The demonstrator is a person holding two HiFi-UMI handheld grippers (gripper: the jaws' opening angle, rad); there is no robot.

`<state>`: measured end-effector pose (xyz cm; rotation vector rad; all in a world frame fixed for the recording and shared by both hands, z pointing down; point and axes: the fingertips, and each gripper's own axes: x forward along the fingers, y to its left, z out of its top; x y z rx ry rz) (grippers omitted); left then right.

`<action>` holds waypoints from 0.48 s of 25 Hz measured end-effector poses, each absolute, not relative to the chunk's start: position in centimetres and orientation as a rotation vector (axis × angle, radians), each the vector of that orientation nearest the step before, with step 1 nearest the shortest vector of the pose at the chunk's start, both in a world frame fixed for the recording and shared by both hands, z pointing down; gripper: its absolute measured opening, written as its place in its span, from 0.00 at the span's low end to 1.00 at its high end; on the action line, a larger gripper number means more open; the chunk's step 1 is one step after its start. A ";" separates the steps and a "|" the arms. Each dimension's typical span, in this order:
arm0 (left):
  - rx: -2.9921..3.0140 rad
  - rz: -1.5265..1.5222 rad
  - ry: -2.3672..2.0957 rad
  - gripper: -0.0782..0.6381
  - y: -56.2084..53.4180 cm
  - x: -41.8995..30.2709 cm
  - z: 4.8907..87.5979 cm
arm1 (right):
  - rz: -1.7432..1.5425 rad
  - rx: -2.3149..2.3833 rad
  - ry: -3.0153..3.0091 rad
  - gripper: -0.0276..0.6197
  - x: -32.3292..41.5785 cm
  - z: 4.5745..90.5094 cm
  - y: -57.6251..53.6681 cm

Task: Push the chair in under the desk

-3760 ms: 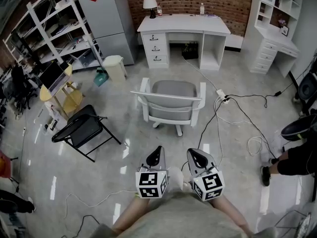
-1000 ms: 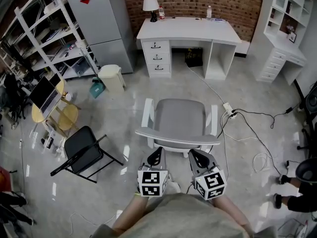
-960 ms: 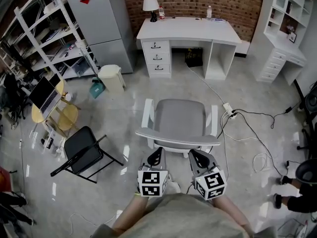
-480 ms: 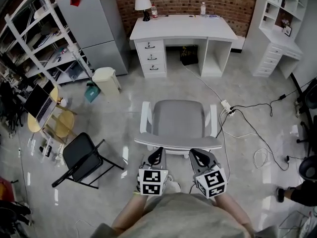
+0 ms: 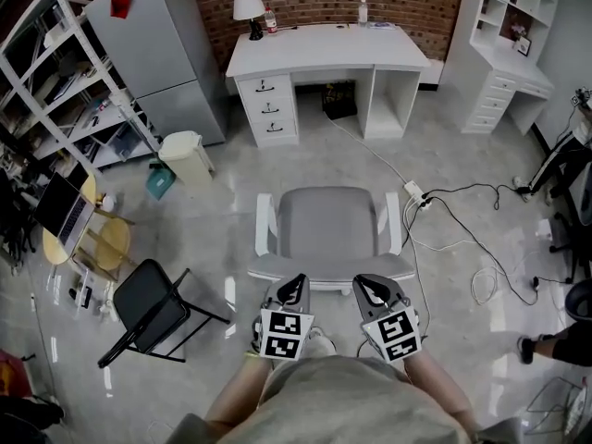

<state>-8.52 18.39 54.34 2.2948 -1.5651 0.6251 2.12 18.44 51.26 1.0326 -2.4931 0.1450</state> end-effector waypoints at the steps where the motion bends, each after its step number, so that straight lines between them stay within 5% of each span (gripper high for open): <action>1: 2.311 0.640 -1.539 0.13 18.3 -8.2 54.8 | 0.136 1.023 -2.480 0.06 2.3 51.5 18.3; 7: 2.416 0.800 -1.359 0.14 18.2 -7.1 56.8 | 0.121 0.900 -2.414 0.06 2.2 53.4 18.1; 9: 2.472 0.886 -1.267 0.24 18.5 -6.5 57.3 | 0.114 0.819 -2.385 0.07 2.1 54.1 18.3; 12: 2.549 1.045 -1.135 0.33 19.0 -5.9 58.0 | 0.048 0.696 -2.324 0.24 2.1 55.1 18.8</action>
